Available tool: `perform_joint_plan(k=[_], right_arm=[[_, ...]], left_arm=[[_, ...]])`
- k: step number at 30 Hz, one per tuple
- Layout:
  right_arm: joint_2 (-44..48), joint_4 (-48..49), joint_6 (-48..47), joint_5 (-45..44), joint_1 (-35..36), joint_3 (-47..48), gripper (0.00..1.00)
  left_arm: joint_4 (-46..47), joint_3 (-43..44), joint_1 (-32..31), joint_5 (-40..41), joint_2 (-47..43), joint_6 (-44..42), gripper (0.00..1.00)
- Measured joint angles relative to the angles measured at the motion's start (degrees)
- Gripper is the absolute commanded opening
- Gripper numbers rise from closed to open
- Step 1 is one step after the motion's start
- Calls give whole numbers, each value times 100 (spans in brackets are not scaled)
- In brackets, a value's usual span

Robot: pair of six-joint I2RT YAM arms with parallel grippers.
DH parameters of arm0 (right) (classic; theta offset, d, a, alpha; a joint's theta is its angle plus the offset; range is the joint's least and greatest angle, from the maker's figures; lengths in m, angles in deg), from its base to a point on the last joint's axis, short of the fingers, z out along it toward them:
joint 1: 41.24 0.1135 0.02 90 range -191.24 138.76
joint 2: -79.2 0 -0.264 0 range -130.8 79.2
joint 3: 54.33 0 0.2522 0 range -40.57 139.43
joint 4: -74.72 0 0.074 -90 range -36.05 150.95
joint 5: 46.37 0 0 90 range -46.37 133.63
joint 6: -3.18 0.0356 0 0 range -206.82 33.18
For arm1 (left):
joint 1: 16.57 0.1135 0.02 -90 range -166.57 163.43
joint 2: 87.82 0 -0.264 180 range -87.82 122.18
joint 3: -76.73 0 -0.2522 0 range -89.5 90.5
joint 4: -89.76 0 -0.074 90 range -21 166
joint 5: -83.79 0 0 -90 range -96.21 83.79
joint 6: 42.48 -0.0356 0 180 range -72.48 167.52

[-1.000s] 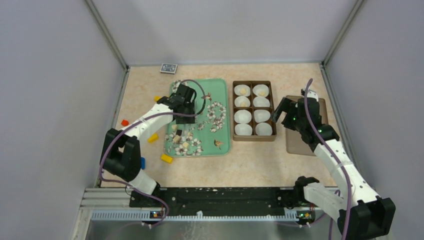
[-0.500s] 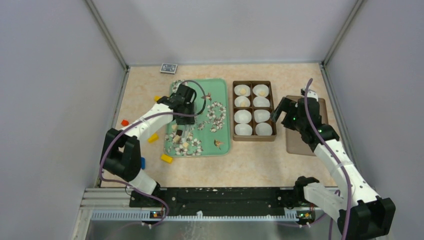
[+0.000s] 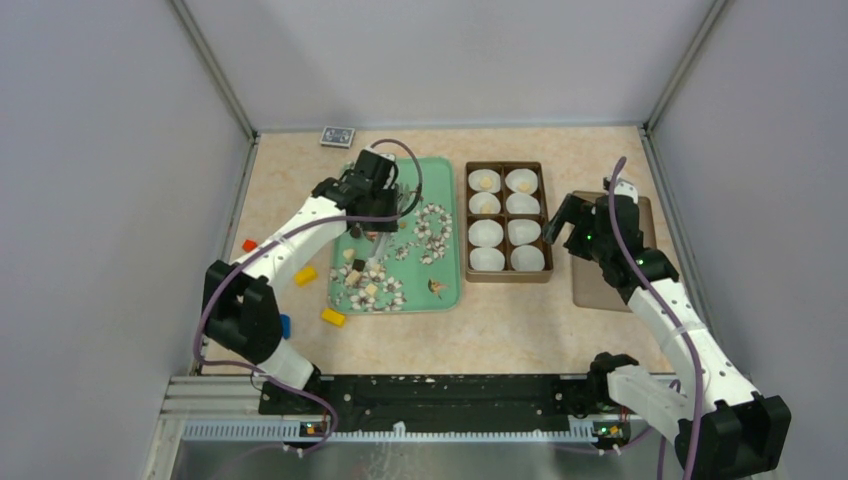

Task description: Pack the chocolate

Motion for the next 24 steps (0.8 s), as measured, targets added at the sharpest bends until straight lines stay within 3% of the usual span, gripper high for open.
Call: perform_joint_plan(k=[9,24], right_arm=[[11,-107,-52,-208,0,90,96],[122,-184,-90,-411,0,105,96]], left_arm=[[0,1067,-927,-175,238,-136,16],[61,2048,-1729,-505,1292,-195,17]])
